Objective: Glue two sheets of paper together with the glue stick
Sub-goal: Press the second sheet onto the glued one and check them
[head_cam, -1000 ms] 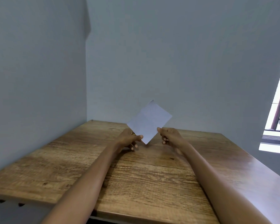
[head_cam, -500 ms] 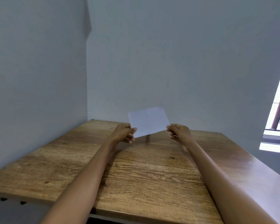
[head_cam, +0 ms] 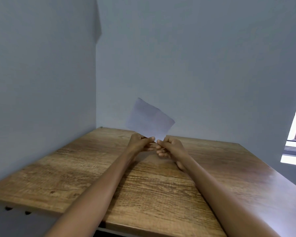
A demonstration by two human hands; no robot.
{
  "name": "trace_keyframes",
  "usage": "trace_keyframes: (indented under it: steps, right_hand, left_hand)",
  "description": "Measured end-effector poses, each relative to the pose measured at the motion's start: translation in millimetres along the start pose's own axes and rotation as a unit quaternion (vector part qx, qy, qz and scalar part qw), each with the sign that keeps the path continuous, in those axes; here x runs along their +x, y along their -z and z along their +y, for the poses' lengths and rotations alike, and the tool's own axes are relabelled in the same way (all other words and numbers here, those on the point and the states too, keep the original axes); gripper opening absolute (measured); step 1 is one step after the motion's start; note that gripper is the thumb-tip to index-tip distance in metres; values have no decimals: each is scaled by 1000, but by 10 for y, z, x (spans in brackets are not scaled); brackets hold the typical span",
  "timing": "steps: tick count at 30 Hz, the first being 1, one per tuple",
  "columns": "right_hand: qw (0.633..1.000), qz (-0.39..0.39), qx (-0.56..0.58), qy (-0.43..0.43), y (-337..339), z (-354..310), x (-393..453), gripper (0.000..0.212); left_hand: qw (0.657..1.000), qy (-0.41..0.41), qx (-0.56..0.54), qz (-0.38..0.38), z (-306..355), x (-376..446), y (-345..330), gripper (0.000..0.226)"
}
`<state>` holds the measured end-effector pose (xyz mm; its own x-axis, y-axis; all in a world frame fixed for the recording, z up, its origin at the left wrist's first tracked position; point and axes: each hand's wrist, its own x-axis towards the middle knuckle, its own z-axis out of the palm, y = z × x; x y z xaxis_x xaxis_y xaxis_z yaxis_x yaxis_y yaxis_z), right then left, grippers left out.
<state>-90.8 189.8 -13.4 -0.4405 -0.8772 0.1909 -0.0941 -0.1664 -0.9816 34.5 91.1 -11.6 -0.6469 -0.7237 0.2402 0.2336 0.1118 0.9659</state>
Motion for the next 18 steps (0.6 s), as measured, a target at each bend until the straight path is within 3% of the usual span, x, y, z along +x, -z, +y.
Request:
trace_keyframes:
  steps: [2, 7, 11, 18]
  right_hand:
    - [998, 18, -52, 7, 11, 4, 13, 23]
    - [994, 71, -78, 27, 128, -60, 11, 12]
    - [989, 133, -52, 37, 308, -104, 29, 26]
    - [986, 156, 45, 44, 367, -126, 33, 17]
  left_hand:
    - [1000, 4, 16, -7, -1, -5, 10, 17]
    - [997, 37, 42, -46, 33, -45, 2, 23]
    - [992, 59, 65, -87, 58, -78, -15, 32]
    - [990, 80, 55, -104, 51, -83, -52, 30]
